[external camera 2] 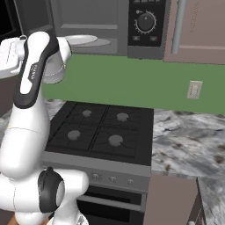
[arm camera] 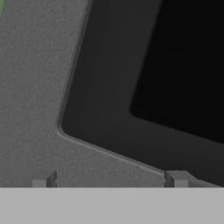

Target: Pick the squash from the counter and place it in the microwave. Then turn on the microwave.

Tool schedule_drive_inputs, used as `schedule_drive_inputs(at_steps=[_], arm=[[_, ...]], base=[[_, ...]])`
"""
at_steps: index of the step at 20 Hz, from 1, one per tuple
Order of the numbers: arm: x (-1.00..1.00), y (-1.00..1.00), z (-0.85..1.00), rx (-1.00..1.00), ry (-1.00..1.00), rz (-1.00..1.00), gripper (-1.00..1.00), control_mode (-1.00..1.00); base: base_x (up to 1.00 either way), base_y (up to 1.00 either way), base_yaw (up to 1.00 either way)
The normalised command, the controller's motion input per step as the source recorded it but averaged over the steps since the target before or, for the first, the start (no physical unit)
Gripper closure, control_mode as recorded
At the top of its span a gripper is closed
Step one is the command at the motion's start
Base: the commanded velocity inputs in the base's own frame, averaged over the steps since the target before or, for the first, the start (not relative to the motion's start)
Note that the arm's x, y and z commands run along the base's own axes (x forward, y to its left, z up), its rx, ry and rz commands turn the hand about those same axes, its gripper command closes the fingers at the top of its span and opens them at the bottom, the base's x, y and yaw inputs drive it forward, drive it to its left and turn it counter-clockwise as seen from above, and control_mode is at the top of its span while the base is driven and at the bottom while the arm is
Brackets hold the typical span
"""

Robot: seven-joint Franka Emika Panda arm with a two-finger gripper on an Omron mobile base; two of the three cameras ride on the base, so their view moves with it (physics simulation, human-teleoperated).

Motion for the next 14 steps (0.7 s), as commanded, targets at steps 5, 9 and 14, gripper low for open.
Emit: schedule_drive_inputs(at_steps=[5, 9, 14], arm=[[0.00, 0.18, 0.00, 0.00, -0.08, -0.08, -1.00, -1.00], [0.00, 0.19, 0.00, 0.00, -0.08, -0.10, -1.00, -1.00], [0.00, 0.19, 0.00, 0.00, -0.08, -0.11, -1.00, -1.00]], base=[[0.00, 0.00, 0.00], [0.00, 0.00, 0.00], [0.00, 0.00, 0.00]])
